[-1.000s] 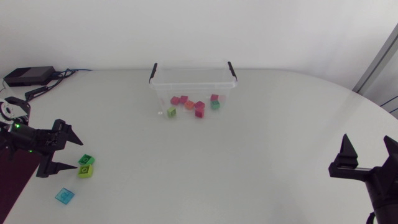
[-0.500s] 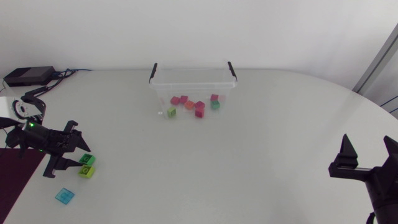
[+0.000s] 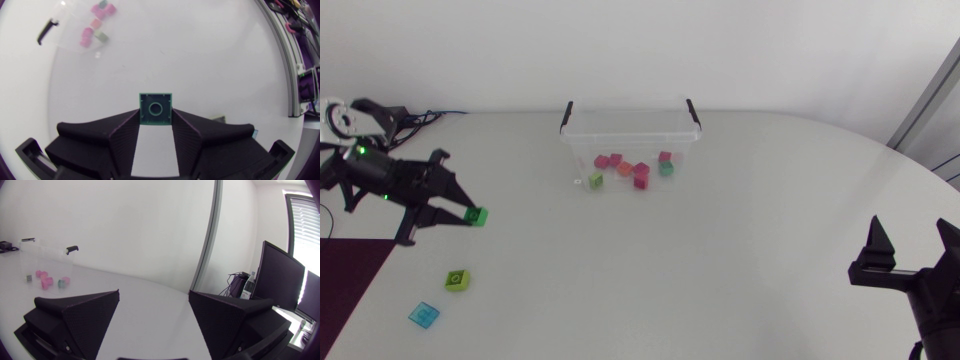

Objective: Pick up the duplo bricks and place them in the container

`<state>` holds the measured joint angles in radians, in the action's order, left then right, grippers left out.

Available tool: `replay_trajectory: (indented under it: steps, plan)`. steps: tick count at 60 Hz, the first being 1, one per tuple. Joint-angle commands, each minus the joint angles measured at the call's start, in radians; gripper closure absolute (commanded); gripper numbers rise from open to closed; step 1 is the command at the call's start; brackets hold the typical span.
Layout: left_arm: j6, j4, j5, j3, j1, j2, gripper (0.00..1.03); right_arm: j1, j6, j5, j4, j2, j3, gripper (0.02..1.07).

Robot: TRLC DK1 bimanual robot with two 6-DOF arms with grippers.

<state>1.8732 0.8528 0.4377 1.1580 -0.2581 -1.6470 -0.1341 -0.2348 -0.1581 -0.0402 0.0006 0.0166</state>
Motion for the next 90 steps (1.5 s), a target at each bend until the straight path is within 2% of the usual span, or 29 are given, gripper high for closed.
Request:
replay_trajectory:
  steps: [1, 8, 11, 14, 16, 24, 26, 31, 39, 43, 46, 50, 53, 55, 60, 69, 73, 80, 90]
  plan:
    - [-0.138, 0.025, 0.036, 0.091, 0.082, 0.049, 0.81, -0.007, 0.012, -0.001, 0.006, -0.007, -0.021, 0.07]
    - [-0.335, 0.006, 0.078, 0.186, 0.206, 0.035, 0.81, -0.006, 0.012, -0.001, 0.005, -0.007, -0.021, 0.07]
    - [-0.477, -0.077, 0.096, 0.224, 0.252, 0.019, 0.81, -0.006, 0.012, -0.001, 0.005, -0.007, -0.021, 0.07]
    - [-0.549, -0.115, 0.104, 0.252, 0.287, 0.007, 0.81, -0.006, 0.012, -0.001, 0.006, -0.007, -0.021, 0.07]
    - [-0.649, -0.187, 0.111, 0.276, 0.321, -0.010, 0.81, -0.006, 0.012, -0.001, 0.006, -0.007, -0.021, 0.07]
    - [-0.861, -0.411, 0.111, 0.295, 0.402, -0.059, 0.81, -0.006, 0.012, -0.001, 0.005, -0.007, -0.021, 0.07]
    - [-0.890, -0.439, 0.107, 0.299, 0.421, -0.071, 0.81, -0.006, 0.012, -0.001, 0.005, -0.007, -0.021, 0.07]
    - [-0.985, -0.541, 0.068, 0.316, 0.453, -0.106, 0.80, -0.007, 0.012, -0.001, 0.005, -0.007, -0.021, 0.07]
    - [-1.103, -0.733, -0.062, 0.342, 0.504, -0.191, 0.79, -0.006, 0.012, -0.001, 0.006, -0.007, -0.021, 0.07]
    - [-1.145, -0.791, -0.117, 0.379, 0.511, -0.244, 0.78, -0.007, 0.012, -0.001, 0.006, -0.007, -0.021, 0.07]
    - [-1.157, -0.796, -0.136, 0.402, 0.514, -0.270, 0.78, -0.006, 0.012, -0.001, 0.005, -0.007, -0.021, 0.07]
    - [-1.157, -0.793, -0.180, 0.437, 0.527, -0.327, 0.68, -0.006, 0.012, -0.001, 0.005, -0.007, -0.021, 0.07]
    - [-1.157, -0.790, -0.197, 0.445, 0.533, -0.343, 0.47, -0.006, 0.012, -0.001, 0.005, -0.007, -0.021, 0.07]
    - [-1.157, -0.790, -0.205, 0.440, 0.533, -0.343, 0.30, -0.006, 0.012, -0.001, 0.005, -0.007, -0.021, 0.07]
    - [-1.158, -0.775, -0.209, 0.436, 0.523, -0.316, 0.08, -0.007, 0.012, -0.001, 0.006, -0.007, -0.021, 0.07]
    - [-1.160, -0.752, -0.206, 0.379, 0.474, -0.200, 0.05, -0.006, 0.012, -0.001, 0.006, -0.007, -0.021, 0.07]
    - [-1.149, -0.745, -0.178, 0.330, 0.438, -0.128, 0.05, -0.006, 0.012, -0.001, 0.005, -0.007, -0.021, 0.07]
    - [-1.072, -0.692, -0.123, 0.212, 0.356, 0.026, 0.05, -0.007, 0.012, -0.001, 0.006, -0.007, -0.021, 0.07]
    - [-0.927, -0.604, -0.093, 0.035, 0.246, 0.197, 0.05, -0.006, 0.012, -0.001, 0.006, -0.007, -0.021, 0.07]
